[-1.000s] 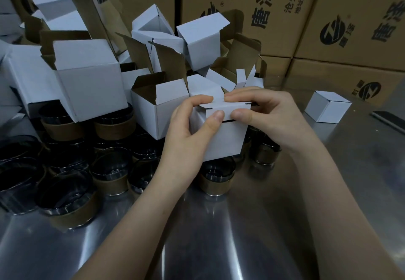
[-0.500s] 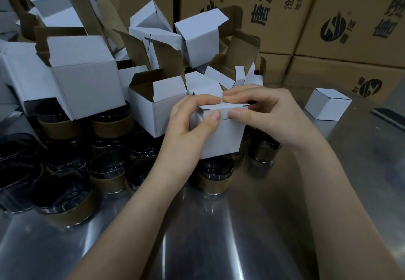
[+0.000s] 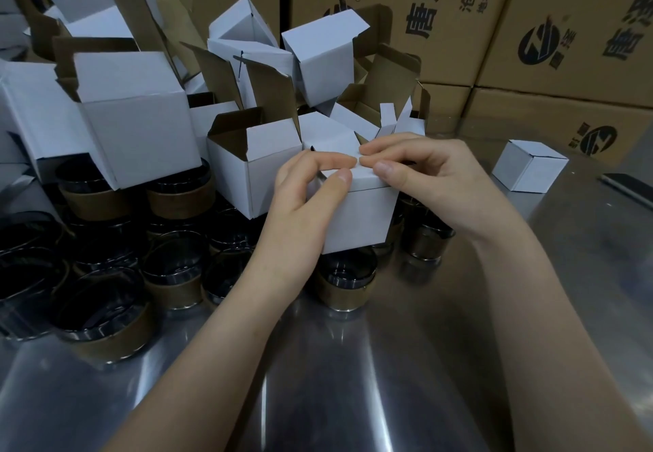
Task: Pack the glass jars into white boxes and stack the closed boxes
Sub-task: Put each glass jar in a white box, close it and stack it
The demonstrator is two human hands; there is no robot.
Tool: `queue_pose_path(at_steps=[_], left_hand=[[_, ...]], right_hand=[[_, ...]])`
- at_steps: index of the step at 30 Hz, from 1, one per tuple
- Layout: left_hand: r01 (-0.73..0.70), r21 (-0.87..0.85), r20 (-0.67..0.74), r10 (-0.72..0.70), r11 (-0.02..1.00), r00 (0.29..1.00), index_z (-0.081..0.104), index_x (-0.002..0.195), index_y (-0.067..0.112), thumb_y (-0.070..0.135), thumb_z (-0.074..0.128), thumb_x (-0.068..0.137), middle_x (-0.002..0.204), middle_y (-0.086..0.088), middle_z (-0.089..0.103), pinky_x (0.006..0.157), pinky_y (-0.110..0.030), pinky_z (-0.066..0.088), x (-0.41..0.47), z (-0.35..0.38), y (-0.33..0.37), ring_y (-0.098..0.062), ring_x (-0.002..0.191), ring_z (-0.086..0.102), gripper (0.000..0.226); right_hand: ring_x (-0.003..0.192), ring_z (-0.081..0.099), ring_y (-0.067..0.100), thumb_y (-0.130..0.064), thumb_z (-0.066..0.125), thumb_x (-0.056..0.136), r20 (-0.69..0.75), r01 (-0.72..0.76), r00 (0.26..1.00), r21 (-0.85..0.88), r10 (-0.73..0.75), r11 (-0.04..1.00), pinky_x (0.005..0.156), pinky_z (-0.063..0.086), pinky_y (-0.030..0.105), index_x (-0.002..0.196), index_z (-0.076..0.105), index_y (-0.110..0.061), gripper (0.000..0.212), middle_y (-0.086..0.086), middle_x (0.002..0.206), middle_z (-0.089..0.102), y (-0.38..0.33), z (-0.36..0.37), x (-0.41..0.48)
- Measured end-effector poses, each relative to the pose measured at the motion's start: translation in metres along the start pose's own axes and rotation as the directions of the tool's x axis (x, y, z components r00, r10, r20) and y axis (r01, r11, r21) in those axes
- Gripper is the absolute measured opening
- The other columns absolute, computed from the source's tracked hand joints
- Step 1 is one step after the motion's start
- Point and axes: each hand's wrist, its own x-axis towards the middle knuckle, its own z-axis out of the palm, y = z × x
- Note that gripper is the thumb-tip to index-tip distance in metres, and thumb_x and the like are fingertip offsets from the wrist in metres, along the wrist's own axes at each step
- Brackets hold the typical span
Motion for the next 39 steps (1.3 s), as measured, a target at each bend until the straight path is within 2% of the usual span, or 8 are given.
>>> queue_pose_path(at_steps=[7,19,24,26,28,30,35,39], left_hand=[[0.045,-0.059,-0.005,-0.046,0.997,0.999,0.064,0.093,0.042,0.043,0.055,0.078,0.134,0.002,0.047,0.102,-0.052,0.046,0.000,0.002,-0.001,-0.020,0.123,0.049,0.017],[0.099,-0.177,-0.016,-0.103,0.979,0.995,0.053,0.105,0.041,0.034,0.051,0.072,0.135,0.000,0.041,0.097,-0.055,0.049,0.003,0.009,0.004,-0.025,0.119,0.050,0.034],[0.081,-0.238,-0.045,-0.094,0.968,0.995,0.048,0.108,0.042,0.033,0.053,0.073,0.135,0.002,0.041,0.094,-0.048,0.053,0.002,0.011,-0.003,-0.024,0.118,0.051,0.037],[0.048,-0.230,-0.070,-0.065,0.972,0.995,0.046,0.111,0.042,0.035,0.055,0.075,0.133,0.003,0.043,0.083,-0.032,0.057,0.000,0.011,-0.007,-0.020,0.117,0.052,0.038],[-0.001,-0.236,-0.106,-0.024,0.972,0.994,0.045,0.113,0.041,0.033,0.057,0.076,0.132,0.005,0.046,0.072,-0.016,0.053,-0.001,0.011,-0.008,-0.014,0.116,0.053,0.040],[-0.041,-0.267,-0.134,0.005,0.963,0.991,0.045,0.114,0.040,0.028,0.059,0.075,0.132,0.005,0.049,0.069,-0.012,0.050,-0.001,0.010,-0.009,-0.011,0.115,0.054,0.044],[-0.113,-0.271,-0.151,0.074,0.956,0.986,0.044,0.116,0.040,0.022,0.062,0.075,0.129,0.007,0.052,0.077,-0.014,0.051,-0.001,0.006,-0.009,-0.005,0.115,0.054,0.049],[-0.181,-0.289,-0.149,0.142,0.940,0.979,0.046,0.119,0.032,0.017,0.062,0.078,0.129,0.008,0.054,0.091,-0.015,0.047,-0.002,0.004,-0.004,0.000,0.119,0.053,0.047]], right_hand=[[0.116,0.058,0.005,-0.013,0.065,0.091,0.051,-0.026,0.998,0.004,0.025,1.000,0.095,0.048,0.025,0.094,0.073,-0.029,0.018,-0.007,0.119,0.066,-0.002,0.000,0.000],[0.116,0.057,0.006,-0.006,0.063,0.092,0.083,-0.059,0.995,0.001,0.058,0.998,0.101,0.047,0.030,0.091,0.073,-0.025,0.021,-0.003,0.121,0.063,-0.011,0.003,-0.001],[0.117,0.056,0.003,-0.008,0.065,0.091,0.073,-0.046,0.996,-0.026,0.048,0.999,0.100,0.048,0.028,0.089,0.073,-0.027,0.021,-0.006,0.123,0.061,-0.010,0.005,-0.001],[0.122,0.052,0.001,-0.017,0.071,0.085,0.092,-0.041,0.995,-0.036,0.044,0.999,0.102,0.047,0.031,0.091,0.072,-0.027,0.011,-0.008,0.128,0.057,-0.008,0.007,-0.001],[0.128,0.044,-0.002,-0.032,0.075,0.074,0.117,-0.041,0.992,-0.094,0.052,0.995,0.106,0.044,0.034,0.094,0.067,-0.031,0.021,-0.014,0.136,0.051,-0.007,0.008,-0.001],[0.134,0.036,-0.003,-0.036,0.078,0.071,0.134,-0.033,0.990,-0.146,0.053,0.989,0.109,0.041,0.038,0.098,0.062,-0.036,0.031,-0.017,0.143,0.044,-0.006,0.010,0.000],[0.127,0.045,0.001,-0.032,0.083,0.072,0.094,0.018,0.996,-0.162,-0.003,0.987,0.101,0.045,0.043,0.102,0.056,-0.033,0.041,-0.017,0.138,0.051,-0.007,0.013,0.000],[0.119,0.050,0.008,-0.047,0.080,0.063,0.035,0.073,0.997,-0.117,-0.069,0.991,0.087,0.052,0.032,0.105,0.053,-0.037,0.050,-0.017,0.121,0.054,-0.010,0.013,-0.001]])
